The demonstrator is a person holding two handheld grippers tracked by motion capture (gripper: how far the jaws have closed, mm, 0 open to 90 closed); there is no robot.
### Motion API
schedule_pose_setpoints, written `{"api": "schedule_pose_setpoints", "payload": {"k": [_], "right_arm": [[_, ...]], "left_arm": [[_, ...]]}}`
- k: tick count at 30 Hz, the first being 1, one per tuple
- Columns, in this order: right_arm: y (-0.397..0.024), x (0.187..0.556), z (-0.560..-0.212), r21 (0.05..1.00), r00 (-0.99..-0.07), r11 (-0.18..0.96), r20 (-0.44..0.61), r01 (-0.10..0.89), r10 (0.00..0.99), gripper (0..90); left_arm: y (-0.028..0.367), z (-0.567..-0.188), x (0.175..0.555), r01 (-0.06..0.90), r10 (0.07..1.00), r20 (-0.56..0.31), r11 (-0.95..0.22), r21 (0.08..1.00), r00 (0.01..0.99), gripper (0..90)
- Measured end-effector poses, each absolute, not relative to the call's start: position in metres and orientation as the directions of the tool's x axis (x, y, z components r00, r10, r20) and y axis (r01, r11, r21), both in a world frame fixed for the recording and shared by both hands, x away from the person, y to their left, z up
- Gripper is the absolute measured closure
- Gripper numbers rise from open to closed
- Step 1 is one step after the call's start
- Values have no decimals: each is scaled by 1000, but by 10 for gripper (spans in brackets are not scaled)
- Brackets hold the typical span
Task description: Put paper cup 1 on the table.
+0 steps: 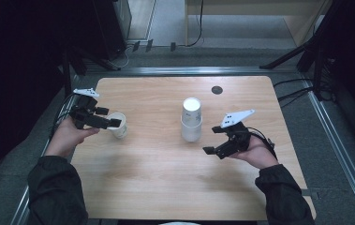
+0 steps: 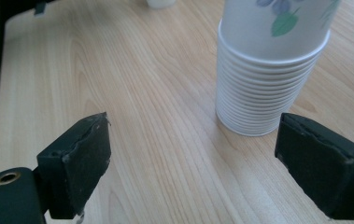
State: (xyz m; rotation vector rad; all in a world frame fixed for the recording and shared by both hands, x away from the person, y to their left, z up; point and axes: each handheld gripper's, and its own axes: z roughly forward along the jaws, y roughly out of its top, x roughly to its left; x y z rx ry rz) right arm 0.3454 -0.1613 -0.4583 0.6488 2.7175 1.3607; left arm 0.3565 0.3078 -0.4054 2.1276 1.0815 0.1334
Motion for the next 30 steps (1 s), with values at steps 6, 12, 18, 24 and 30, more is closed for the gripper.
{"api": "schedule_pose_setpoints", "payload": {"k": [6, 12, 18, 24, 30], "right_arm": [[-169, 354, -445, 803, -907, 493, 133, 335, 400, 136], [-167, 367, -435, 809, -904, 474, 153, 346, 398, 171], [-163, 379, -426, 805, -916, 491, 151, 332, 372, 220], [-149, 387, -416, 798, -930, 519, 132, 306, 344, 235], [-143, 402, -403, 815, -940, 507, 126, 280, 317, 256]], "left_arm": [[299, -404, 351, 655, 715, -253, -364, 662, 652, 130], [292, -402, 342, 645, 702, -253, -369, 669, 665, 133], [285, -403, 334, 621, 690, -228, -396, 676, 687, 134], [280, -406, 329, 610, 674, -228, -406, 680, 703, 134], [274, -405, 326, 587, 644, -238, -404, 701, 727, 137]]}}
